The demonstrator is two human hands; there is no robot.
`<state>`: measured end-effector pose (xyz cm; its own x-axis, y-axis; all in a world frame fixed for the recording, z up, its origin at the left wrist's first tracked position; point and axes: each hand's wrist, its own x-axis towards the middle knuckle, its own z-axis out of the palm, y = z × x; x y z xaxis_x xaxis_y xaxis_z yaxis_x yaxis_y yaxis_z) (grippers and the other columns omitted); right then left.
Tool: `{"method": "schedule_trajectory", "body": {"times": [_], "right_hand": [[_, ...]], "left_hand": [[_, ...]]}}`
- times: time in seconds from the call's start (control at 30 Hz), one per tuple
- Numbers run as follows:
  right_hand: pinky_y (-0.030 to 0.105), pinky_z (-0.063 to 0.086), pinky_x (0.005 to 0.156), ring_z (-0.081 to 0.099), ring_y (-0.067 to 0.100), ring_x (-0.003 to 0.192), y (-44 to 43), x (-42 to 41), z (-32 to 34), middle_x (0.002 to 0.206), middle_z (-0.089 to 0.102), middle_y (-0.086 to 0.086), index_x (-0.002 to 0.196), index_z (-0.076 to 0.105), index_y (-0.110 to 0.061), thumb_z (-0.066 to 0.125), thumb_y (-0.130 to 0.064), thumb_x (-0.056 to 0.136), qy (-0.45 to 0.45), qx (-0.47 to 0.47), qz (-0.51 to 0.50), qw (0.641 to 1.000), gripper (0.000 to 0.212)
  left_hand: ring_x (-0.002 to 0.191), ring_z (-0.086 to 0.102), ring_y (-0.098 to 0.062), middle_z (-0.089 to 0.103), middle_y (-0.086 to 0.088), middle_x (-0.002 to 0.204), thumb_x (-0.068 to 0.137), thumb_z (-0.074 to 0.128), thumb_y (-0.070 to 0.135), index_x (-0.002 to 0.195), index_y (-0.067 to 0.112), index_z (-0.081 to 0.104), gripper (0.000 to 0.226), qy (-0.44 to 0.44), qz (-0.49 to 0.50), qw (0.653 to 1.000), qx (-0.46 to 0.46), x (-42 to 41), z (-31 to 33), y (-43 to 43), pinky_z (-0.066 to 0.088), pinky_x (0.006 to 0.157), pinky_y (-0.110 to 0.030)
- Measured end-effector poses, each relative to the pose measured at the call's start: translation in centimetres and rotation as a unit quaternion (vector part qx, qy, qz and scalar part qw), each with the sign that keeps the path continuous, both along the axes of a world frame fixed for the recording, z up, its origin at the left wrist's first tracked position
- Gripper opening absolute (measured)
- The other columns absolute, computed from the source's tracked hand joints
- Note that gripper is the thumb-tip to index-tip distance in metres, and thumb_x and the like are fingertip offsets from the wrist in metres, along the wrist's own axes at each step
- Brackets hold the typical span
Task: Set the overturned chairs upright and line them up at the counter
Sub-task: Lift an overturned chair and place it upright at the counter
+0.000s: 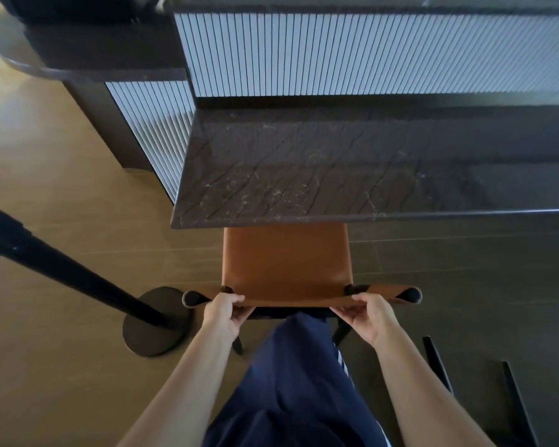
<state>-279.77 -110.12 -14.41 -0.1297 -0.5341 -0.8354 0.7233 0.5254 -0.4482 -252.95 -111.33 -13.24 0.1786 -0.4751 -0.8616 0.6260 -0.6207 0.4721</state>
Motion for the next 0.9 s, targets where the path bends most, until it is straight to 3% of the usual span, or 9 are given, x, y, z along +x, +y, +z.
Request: {"method": "schedule_trajectory", "body": {"times": [0.2,0.53,0.7,0.8,0.9], "right_hand": [[0.051,0.056,0.063,0.061,0.044,0.100,-0.4,0.0,-0.7,0.113,0.059,0.029,0.125,0.048,0.001,0.038,0.012,0.093,0.020,-0.010,-0.018,1.000,0.035],[0.050,0.060,0.059,0.062,0.044,0.100,-6.4,0.4,0.6,0.107,0.058,0.030,0.101,0.052,0.002,0.036,0.012,0.095,-0.001,-0.071,-0.006,0.997,0.019],[0.050,0.056,0.063,0.060,0.044,0.100,-9.7,-0.9,0.2,0.104,0.057,0.030,0.094,0.051,0.001,0.036,0.012,0.095,0.011,-0.077,-0.006,0.997,0.019],[0.048,0.059,0.056,0.061,0.046,0.098,-10.6,-2.7,-0.5,0.102,0.058,0.032,0.093,0.051,0.002,0.037,0.013,0.093,0.022,-0.069,-0.005,0.997,0.018],[0.048,0.059,0.054,0.060,0.047,0.100,-11.8,-3.5,-1.2,0.098,0.057,0.031,0.091,0.051,0.002,0.039,0.016,0.092,0.038,-0.054,0.002,0.998,0.018]], "left_hand": [[0.091,0.063,-0.033,0.058,-0.023,0.108,0.082,0.050,-0.019,0.128,-0.013,0.045,0.047,-0.010,0.006,0.999,-0.030,0.0,-0.2,-0.1,0.056,0.067,-0.041],[0.089,0.062,-0.033,0.056,-0.020,0.103,0.086,0.048,-0.016,0.135,-0.010,0.040,0.050,-0.011,-0.007,0.997,-0.071,0.6,0.2,-6.2,0.056,0.065,-0.038],[0.090,0.061,-0.030,0.056,-0.019,0.097,0.085,0.051,-0.017,0.123,-0.003,0.046,0.040,0.009,-0.011,0.997,-0.079,-0.8,-0.4,-9.6,0.056,0.067,-0.038],[0.088,0.061,-0.029,0.056,-0.021,0.100,0.085,0.052,-0.017,0.115,-0.003,0.048,0.033,0.032,-0.010,0.996,-0.077,-2.1,-0.9,-9.8,0.056,0.062,-0.038],[0.089,0.060,-0.030,0.055,-0.023,0.107,0.086,0.052,-0.019,0.123,-0.005,0.046,0.041,0.043,0.017,0.996,-0.073,-2.5,-1.4,-10.4,0.055,0.068,-0.041]]}}
